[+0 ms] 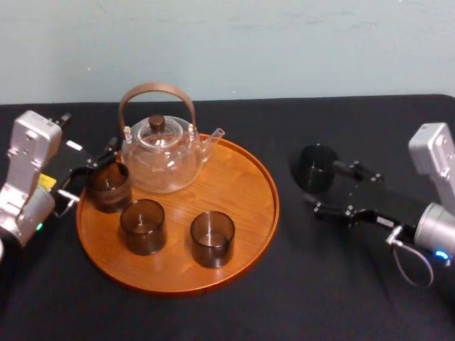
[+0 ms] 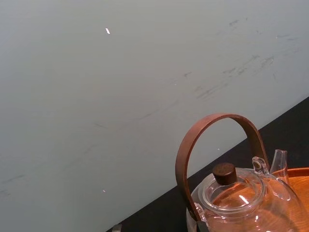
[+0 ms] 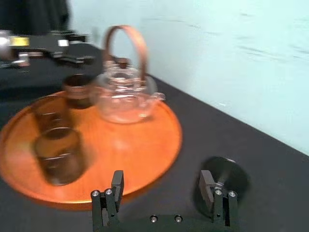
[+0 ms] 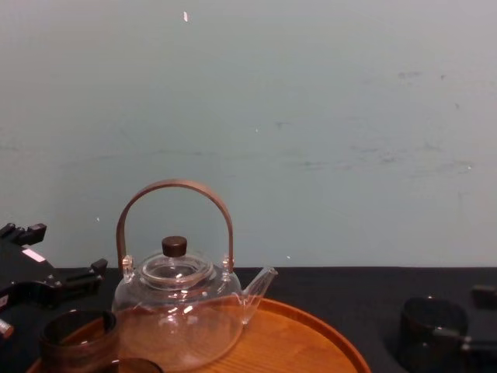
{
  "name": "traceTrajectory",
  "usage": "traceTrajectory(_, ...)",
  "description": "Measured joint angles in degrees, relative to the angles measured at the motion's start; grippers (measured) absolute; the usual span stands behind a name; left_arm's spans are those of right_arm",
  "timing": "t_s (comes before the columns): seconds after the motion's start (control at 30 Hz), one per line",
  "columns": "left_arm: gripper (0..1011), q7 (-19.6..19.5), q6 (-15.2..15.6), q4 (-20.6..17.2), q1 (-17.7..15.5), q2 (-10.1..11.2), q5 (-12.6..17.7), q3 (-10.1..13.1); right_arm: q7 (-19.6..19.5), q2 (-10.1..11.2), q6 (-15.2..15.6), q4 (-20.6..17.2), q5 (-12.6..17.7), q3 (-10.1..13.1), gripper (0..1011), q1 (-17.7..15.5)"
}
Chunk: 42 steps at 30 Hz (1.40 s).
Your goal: Pick up the glass from the table and place it on the tray.
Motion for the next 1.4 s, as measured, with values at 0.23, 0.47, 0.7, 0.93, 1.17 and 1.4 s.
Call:
traceTrajectory(0.23, 1001, 0.0, 0.0, 0.0, 0.0, 0.0, 0.0, 0.0, -5.0, -2.2, 2.6, 1.3, -0.6, 2.7, 1002, -0.3)
traceTrajectory(0.47, 1001, 0.0, 0.0, 0.0, 0.0, 0.0, 0.0, 0.0, -6.4, -4.0, 4.5, 3.1, -1.9, 3.3, 1002, 0.7)
traceTrajectory(0.7, 1001, 0.0, 0.0, 0.0, 0.0, 0.0, 0.0, 0.0, -7.1, -5.8, 6.2, 5.3, -3.5, 3.3, 1002, 2.1)
traceTrajectory(0.93, 1001, 0.0, 0.0, 0.0, 0.0, 0.0, 0.0, 0.0, -7.1, -7.5, 7.5, 7.9, -5.1, 2.7, 1002, 3.8)
traceTrajectory(1.17, 1001, 0.0, 0.0, 0.0, 0.0, 0.0, 0.0, 0.0, -6.9, -9.7, 8.4, 11.7, -6.9, 2.1, 1002, 6.3)
traceTrajectory(1.4, 1001, 0.0, 0.0, 0.0, 0.0, 0.0, 0.0, 0.0, -6.7, -11.7, 8.6, 15.4, -8.8, 1.5, 1002, 8.9)
